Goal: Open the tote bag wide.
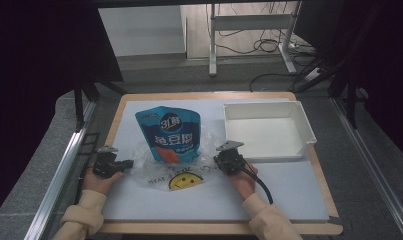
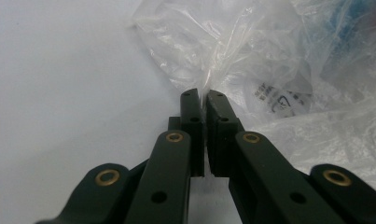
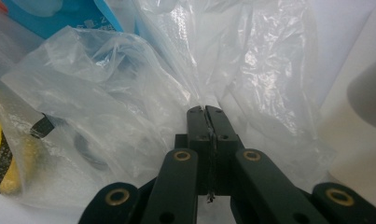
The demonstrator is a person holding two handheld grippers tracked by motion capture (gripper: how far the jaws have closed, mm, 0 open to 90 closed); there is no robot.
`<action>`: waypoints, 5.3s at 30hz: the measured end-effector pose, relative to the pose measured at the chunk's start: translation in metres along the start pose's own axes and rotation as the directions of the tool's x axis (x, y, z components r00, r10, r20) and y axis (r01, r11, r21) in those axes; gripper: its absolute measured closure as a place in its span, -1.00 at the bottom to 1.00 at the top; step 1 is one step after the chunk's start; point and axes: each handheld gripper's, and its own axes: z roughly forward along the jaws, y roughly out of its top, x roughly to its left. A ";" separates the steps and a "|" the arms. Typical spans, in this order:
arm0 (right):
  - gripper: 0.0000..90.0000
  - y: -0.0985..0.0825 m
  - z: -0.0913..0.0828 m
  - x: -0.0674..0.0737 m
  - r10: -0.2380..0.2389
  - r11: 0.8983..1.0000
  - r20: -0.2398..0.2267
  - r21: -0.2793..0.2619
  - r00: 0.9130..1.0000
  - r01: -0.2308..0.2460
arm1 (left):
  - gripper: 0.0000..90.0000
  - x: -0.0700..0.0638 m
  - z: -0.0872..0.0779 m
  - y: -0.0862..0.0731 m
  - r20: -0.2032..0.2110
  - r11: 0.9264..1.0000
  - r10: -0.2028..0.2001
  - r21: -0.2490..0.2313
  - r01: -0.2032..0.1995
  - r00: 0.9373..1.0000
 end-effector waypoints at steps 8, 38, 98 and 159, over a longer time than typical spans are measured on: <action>0.93 0.003 -0.003 -0.001 0.005 0.999 -0.020 -0.034 1.000 -0.006 | 0.91 -0.001 0.000 0.002 0.009 1.000 0.002 -0.016 -0.002 1.000; 0.88 0.040 -0.032 0.035 -0.075 0.980 -0.231 -0.196 0.970 0.029 | 0.93 -0.023 -0.041 0.065 0.081 0.961 0.097 -0.267 -0.072 0.992; 0.98 0.031 0.042 0.094 -0.149 0.989 -0.348 -0.028 0.926 0.148 | 1.00 -0.012 0.078 0.083 0.132 0.998 0.056 -0.015 -0.054 0.990; 0.98 0.050 -0.037 0.040 -0.150 0.973 -0.270 -0.211 0.951 0.094 | 1.00 -0.038 -0.019 0.058 0.217 0.973 0.128 -0.217 -0.080 0.968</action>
